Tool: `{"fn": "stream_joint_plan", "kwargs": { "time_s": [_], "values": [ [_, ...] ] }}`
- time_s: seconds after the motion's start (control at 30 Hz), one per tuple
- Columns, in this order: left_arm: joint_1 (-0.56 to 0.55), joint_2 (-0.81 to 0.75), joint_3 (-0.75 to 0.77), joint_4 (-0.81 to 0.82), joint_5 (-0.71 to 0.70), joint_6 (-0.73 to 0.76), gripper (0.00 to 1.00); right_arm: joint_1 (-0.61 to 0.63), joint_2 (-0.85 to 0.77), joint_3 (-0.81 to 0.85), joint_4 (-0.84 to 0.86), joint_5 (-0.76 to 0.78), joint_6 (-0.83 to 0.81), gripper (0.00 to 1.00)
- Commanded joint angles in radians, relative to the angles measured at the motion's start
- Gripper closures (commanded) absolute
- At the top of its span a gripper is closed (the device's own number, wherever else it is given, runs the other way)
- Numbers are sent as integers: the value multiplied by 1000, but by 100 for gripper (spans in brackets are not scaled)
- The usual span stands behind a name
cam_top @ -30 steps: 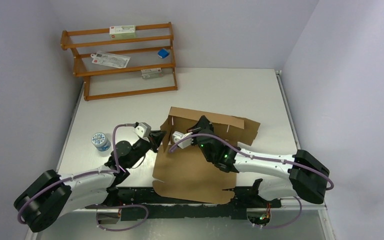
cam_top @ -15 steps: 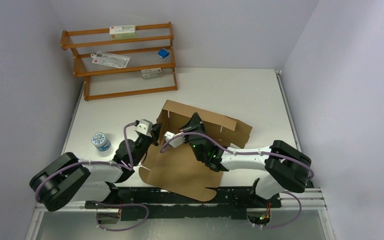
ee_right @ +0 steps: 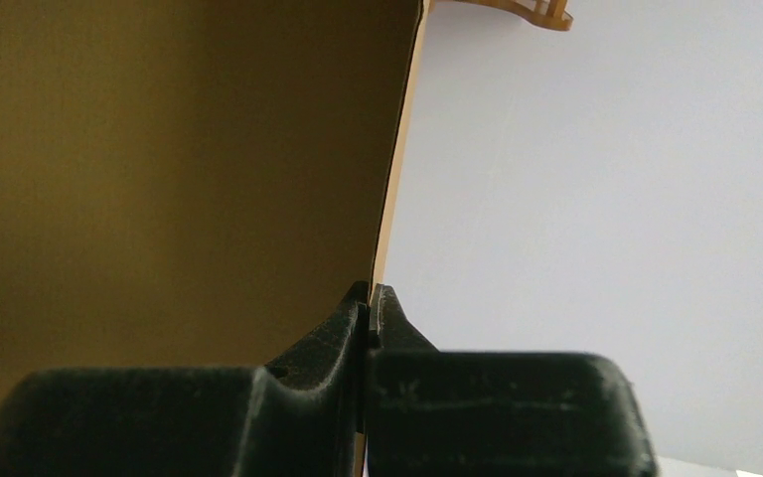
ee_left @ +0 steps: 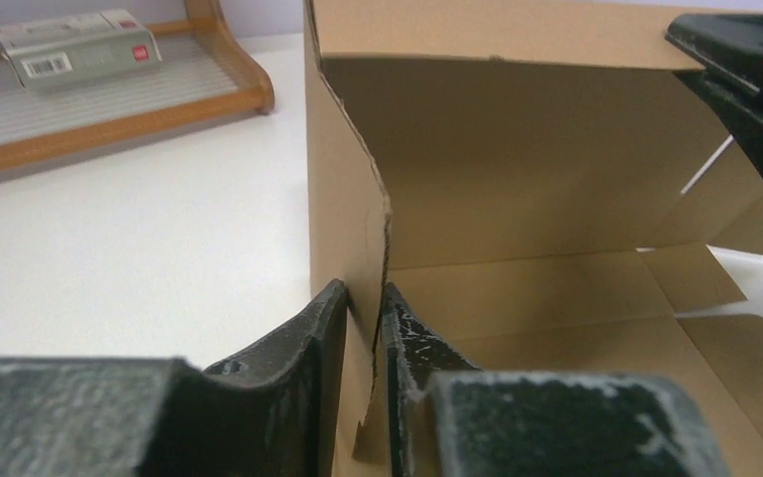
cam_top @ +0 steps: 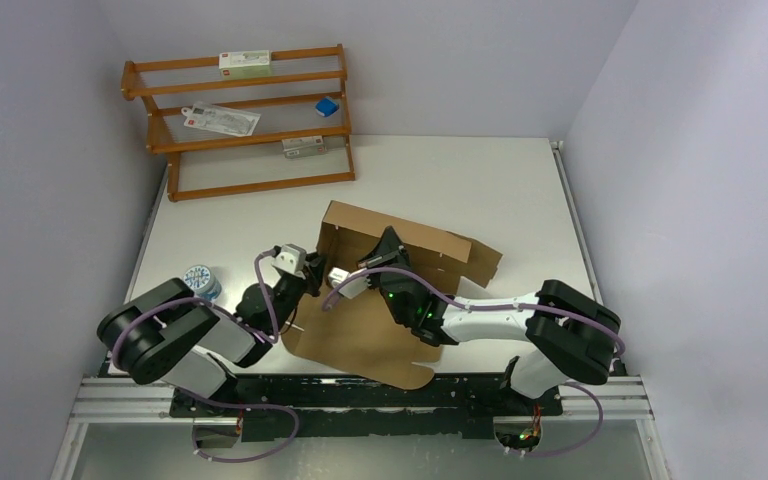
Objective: Fold the paper box
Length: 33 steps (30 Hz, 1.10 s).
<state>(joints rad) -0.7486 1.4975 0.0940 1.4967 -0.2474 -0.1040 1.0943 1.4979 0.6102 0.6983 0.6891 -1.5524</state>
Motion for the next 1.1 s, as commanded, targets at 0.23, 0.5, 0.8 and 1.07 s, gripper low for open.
{"fn": "stream_joint_plan", "kwargs": {
  "time_s": [0.23, 0.5, 0.8, 1.07],
  "values": [
    [12, -323, 5, -326, 90, 34, 59, 9, 12, -27, -12, -74, -17, 100],
    [115, -566, 82, -575, 233, 92, 49, 4, -19, -23, -56, -74, -17, 100],
    [437, -535, 161, -596, 564, 11, 51, 2, -13, -19, -77, -78, -2, 100],
    [535, -345, 194, -577, 748, -63, 50, 2, -26, -6, -109, -85, 11, 100]
  ]
}}
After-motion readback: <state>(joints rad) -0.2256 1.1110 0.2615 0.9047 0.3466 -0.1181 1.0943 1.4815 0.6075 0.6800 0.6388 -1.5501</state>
